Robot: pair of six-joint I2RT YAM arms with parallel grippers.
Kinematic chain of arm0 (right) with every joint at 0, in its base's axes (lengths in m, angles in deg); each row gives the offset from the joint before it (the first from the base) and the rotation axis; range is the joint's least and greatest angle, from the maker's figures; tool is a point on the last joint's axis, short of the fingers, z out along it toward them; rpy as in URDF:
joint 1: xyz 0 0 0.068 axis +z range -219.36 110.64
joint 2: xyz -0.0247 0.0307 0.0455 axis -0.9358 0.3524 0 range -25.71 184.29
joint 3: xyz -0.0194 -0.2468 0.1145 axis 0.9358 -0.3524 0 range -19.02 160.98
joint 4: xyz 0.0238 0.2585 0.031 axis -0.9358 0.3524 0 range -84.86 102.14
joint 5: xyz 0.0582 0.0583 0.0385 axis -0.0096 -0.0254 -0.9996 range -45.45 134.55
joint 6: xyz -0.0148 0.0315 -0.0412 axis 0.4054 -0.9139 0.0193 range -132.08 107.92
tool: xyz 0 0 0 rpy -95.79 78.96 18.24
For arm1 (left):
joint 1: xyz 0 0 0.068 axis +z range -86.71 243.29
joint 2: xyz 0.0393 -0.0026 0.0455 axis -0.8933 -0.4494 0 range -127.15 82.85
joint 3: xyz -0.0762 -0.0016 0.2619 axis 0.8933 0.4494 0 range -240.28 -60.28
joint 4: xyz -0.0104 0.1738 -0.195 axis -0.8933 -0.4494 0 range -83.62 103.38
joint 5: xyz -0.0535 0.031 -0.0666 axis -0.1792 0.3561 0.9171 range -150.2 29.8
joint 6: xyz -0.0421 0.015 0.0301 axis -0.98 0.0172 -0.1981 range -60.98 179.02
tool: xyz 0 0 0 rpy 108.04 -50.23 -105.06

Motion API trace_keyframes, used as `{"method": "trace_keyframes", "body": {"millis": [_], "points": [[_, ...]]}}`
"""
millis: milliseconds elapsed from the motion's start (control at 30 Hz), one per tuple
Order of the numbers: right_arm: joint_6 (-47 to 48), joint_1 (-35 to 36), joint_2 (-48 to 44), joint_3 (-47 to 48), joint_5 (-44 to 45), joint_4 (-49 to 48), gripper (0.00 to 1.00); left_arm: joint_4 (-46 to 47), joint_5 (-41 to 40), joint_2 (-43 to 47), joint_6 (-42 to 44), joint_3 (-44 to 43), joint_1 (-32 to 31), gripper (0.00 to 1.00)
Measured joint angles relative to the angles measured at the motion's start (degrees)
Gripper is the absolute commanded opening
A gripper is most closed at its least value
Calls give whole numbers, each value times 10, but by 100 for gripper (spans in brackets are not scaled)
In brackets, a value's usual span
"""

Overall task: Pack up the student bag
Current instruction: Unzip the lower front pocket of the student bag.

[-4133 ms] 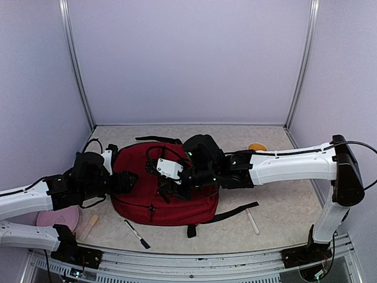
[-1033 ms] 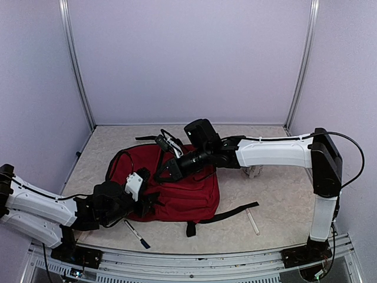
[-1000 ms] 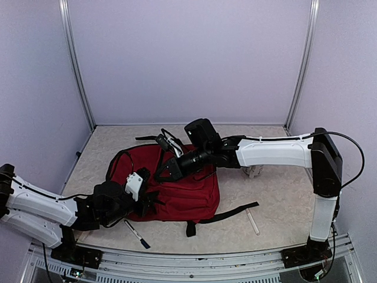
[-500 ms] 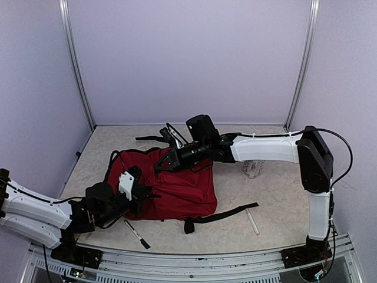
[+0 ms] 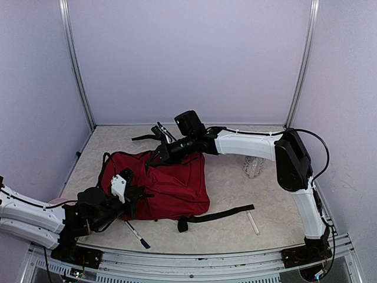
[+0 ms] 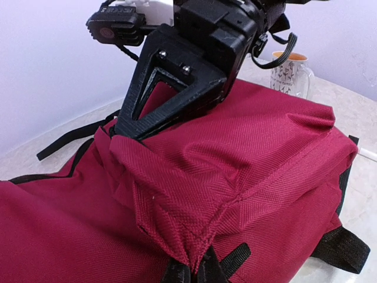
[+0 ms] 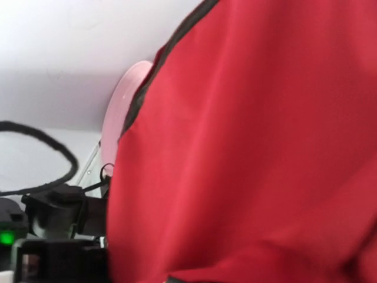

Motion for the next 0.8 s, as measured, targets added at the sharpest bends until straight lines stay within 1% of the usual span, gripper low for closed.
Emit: {"method": "trace_keyframes", "body": {"millis": [67, 167, 233, 300, 467, 600, 800], "points": [[9, -8, 0, 0, 5, -2, 0, 0, 8, 12, 2, 4, -2, 0], [26, -35, -4, -7, 54, -37, 0, -2, 48, 31, 8, 22, -22, 0], [32, -64, -18, -32, 80, -61, 0, -5, 67, 34, 9, 27, -28, 0], [38, -80, -30, -48, 81, -61, 0, 0, 69, 34, 10, 26, -26, 0], [57, -73, -34, -48, 96, -65, 0, 0, 87, 29, 12, 25, -28, 0], [73, -73, -34, -29, 99, -40, 0, 0, 90, 30, 12, 24, -28, 0], [119, -73, -32, 63, 95, 47, 0, 3, 83, 54, 16, 23, -28, 0]]}}
